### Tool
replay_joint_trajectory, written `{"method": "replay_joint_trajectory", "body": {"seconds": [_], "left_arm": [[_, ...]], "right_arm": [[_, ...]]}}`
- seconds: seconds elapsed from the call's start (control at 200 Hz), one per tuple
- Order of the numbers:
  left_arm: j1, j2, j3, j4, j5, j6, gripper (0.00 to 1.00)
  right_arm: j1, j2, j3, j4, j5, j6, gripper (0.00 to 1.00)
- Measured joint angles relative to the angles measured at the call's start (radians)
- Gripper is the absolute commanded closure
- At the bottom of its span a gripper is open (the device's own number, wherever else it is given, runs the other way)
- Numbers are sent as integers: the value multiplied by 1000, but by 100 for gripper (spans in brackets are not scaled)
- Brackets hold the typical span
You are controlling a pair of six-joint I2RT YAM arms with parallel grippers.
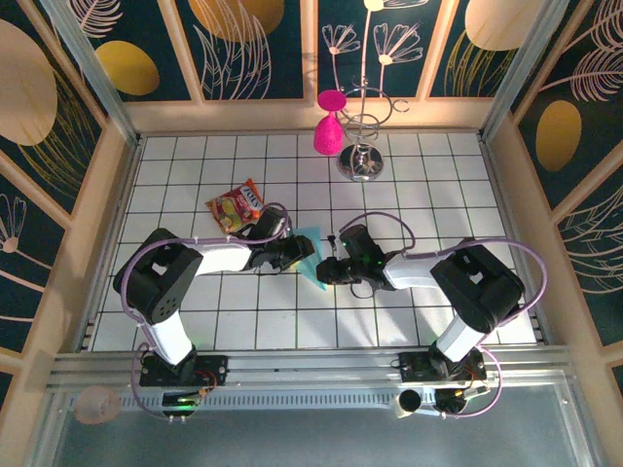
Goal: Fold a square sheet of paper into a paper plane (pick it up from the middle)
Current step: Fourth fold the wing at the center of the table.
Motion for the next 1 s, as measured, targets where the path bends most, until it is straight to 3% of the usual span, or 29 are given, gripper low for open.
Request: {"method": "replay_joint_trajectory", "body": {"seconds": [0.511, 0.696, 0.881, 1.001], "left_arm": [[0, -3, 9, -13, -1, 9, 51], [-3, -18, 33, -70, -48, 45, 48], [3, -117, 36, -98, -103, 102, 43], [5, -201, 23, -42, -108, 122, 46]], "right_arm": [[-2, 9, 0, 3, -14, 11, 95], [-18, 13, -5, 40, -53, 19, 96], [-49, 13, -46, 73, -124, 40, 97], [-66, 17, -65, 98, -165, 48, 97]]}}
